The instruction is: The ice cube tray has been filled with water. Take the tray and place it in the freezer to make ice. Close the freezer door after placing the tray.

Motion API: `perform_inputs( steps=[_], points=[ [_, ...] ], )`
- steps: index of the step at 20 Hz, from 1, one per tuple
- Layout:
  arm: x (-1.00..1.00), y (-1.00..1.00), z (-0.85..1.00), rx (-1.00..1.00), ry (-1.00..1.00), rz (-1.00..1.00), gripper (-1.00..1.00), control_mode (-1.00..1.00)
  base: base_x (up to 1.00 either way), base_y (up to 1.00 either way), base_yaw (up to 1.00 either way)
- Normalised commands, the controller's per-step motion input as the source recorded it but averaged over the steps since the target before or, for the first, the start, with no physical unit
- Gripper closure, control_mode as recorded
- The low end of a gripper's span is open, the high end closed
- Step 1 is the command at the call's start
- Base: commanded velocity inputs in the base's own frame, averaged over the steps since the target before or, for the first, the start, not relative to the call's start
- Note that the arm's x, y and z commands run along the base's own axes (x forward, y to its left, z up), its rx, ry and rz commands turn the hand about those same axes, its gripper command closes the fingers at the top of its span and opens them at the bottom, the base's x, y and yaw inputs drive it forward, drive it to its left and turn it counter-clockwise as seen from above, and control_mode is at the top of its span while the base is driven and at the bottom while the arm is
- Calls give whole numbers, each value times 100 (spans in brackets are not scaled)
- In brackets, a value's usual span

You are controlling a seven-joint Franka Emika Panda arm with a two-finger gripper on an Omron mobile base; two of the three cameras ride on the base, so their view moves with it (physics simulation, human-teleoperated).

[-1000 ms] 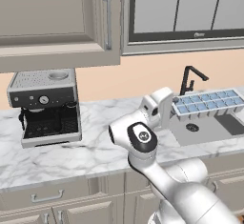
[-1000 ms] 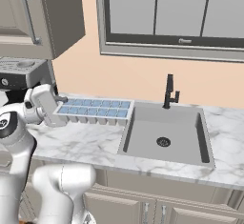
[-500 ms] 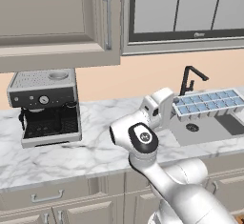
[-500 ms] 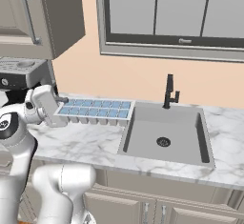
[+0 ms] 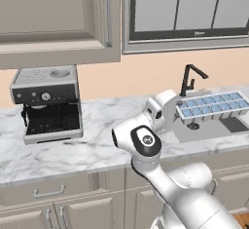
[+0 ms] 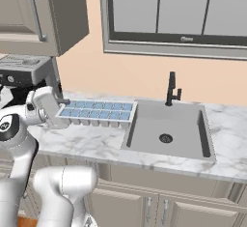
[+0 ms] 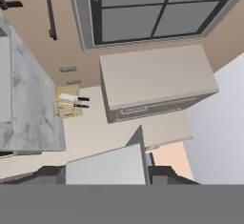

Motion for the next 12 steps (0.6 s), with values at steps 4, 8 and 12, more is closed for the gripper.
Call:
perform_inputs(
  steps=[4, 8, 12],
  points=[
    [0, 0, 0, 0, 0, 0, 100, 100, -87, 0, 1],
    [0, 0, 0, 0, 0, 0, 100, 100, -81, 0, 0],
    [0, 0, 0, 0, 0, 0, 100, 100, -86, 0, 2]
  ],
)
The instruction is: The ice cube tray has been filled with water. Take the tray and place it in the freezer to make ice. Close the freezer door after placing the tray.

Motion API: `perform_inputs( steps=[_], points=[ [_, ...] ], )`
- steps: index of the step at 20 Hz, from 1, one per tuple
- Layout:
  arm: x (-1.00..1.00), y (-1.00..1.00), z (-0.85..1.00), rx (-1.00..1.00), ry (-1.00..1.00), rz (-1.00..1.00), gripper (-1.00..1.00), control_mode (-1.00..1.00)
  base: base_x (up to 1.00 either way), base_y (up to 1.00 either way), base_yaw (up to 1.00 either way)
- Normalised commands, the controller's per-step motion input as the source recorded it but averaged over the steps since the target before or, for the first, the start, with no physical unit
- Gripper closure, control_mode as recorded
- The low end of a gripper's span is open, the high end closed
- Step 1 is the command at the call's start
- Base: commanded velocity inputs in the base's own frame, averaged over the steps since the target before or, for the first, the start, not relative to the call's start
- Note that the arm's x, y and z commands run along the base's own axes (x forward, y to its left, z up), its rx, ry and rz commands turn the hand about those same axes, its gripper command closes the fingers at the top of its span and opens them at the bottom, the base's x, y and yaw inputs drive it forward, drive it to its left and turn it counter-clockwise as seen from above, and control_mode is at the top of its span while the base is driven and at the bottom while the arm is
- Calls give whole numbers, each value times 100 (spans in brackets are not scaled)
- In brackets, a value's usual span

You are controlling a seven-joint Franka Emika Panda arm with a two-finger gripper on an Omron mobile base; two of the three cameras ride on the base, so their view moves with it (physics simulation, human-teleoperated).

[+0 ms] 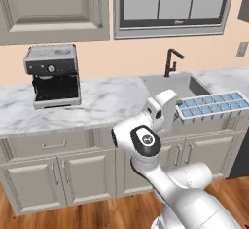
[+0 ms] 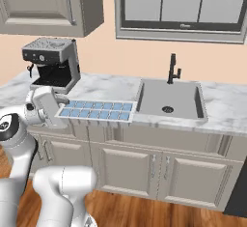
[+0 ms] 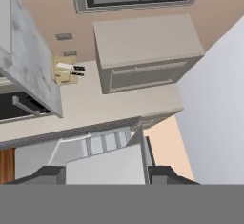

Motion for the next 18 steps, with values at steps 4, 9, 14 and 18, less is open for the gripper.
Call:
perform_inputs(
  steps=[4, 9, 14, 18],
  points=[
    [0, 0, 0, 0, 0, 0, 100, 100, -79, 0, 2],
    [0, 0, 0, 0, 0, 0, 100, 100, -61, -3, -2],
    [0, 0, 0, 0, 0, 0, 100, 100, -40, -5, -22],
    [0, 0, 0, 0, 0, 0, 100, 100, -21, 0, -38]
  ],
)
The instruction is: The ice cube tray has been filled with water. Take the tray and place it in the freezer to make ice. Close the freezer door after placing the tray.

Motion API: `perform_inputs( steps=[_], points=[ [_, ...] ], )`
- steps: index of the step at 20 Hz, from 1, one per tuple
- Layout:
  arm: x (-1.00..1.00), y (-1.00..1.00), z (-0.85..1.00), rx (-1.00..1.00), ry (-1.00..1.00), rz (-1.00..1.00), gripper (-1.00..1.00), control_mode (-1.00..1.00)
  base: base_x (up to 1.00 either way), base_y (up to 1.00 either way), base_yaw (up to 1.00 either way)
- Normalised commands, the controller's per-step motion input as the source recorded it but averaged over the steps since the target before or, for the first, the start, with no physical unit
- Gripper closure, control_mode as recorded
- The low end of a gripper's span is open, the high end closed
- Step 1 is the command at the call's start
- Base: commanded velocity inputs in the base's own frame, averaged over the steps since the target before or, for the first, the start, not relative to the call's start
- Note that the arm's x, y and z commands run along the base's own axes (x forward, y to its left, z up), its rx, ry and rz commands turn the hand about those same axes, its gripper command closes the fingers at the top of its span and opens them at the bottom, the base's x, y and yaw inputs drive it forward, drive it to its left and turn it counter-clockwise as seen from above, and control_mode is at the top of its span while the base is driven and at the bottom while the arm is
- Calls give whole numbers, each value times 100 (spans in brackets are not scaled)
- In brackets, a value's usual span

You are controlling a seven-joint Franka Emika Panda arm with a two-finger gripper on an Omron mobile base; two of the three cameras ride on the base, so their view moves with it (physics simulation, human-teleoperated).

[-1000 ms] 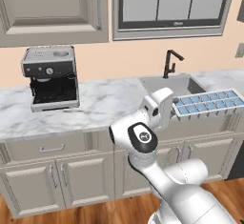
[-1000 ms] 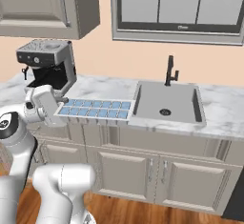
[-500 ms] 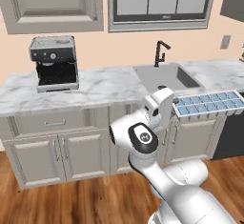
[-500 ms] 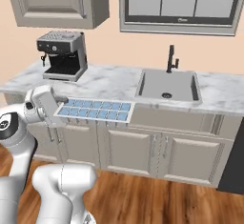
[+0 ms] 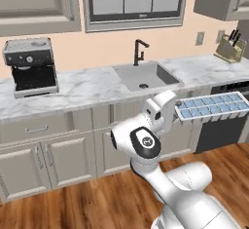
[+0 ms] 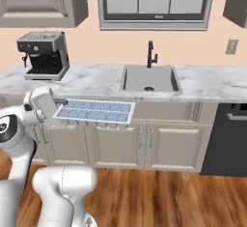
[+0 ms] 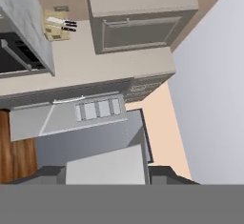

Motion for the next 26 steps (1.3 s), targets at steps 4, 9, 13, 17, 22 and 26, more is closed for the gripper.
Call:
perform_inputs(
  steps=[4, 9, 13, 17, 22, 26],
  points=[
    [0, 0, 0, 0, 0, 0, 100, 100, -8, -2, -46],
    [0, 0, 0, 0, 0, 0, 100, 100, -2, -6, -52],
    [0, 0, 0, 0, 0, 0, 100, 100, 0, -9, -52],
    [0, 0, 0, 0, 0, 0, 100, 100, 19, -12, -41],
    [0, 0, 0, 0, 0, 0, 100, 100, 58, -28, -21],
    [0, 0, 0, 0, 0, 0, 100, 100, 71, -45, -8]
  ],
)
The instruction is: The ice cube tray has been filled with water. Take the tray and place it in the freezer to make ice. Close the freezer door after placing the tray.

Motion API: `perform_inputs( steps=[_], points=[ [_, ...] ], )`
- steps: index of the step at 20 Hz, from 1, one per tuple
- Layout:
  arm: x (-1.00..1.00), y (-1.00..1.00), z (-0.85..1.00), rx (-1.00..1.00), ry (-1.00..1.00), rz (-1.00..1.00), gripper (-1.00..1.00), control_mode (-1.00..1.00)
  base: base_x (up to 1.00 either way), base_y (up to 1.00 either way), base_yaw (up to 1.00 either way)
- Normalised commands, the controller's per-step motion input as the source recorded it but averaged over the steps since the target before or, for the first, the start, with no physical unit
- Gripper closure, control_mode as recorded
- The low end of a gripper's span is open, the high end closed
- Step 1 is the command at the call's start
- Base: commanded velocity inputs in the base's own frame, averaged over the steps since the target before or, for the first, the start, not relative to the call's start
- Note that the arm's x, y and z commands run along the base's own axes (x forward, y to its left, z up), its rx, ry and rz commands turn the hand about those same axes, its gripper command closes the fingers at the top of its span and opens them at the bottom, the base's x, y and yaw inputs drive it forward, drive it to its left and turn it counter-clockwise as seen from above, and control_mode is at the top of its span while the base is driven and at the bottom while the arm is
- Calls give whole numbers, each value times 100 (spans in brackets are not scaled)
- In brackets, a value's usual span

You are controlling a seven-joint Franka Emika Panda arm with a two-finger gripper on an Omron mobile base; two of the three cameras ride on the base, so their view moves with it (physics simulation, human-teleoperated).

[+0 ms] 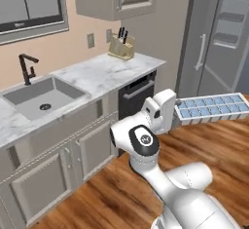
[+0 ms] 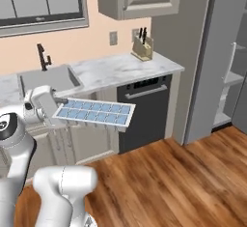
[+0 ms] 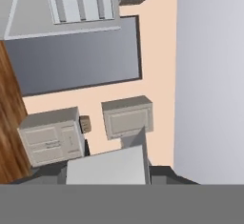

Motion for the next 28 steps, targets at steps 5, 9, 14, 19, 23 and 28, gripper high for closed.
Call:
perform_inputs(
  steps=[5, 9, 14, 19, 23, 28],
  points=[
    [0, 0, 0, 0, 0, 0, 100, 100, 86, -64, 0],
    [0, 0, 0, 0, 0, 0, 100, 100, 83, -77, 0],
    [0, 0, 0, 0, 0, 0, 100, 100, 78, -76, 0],
    [0, 0, 0, 0, 0, 0, 100, 100, 80, -72, 0],
    [0, 0, 0, 0, 0, 0, 100, 100, 81, -66, 7],
    [0, 0, 0, 0, 0, 0, 100, 100, 84, -32, 20]
  ],
)
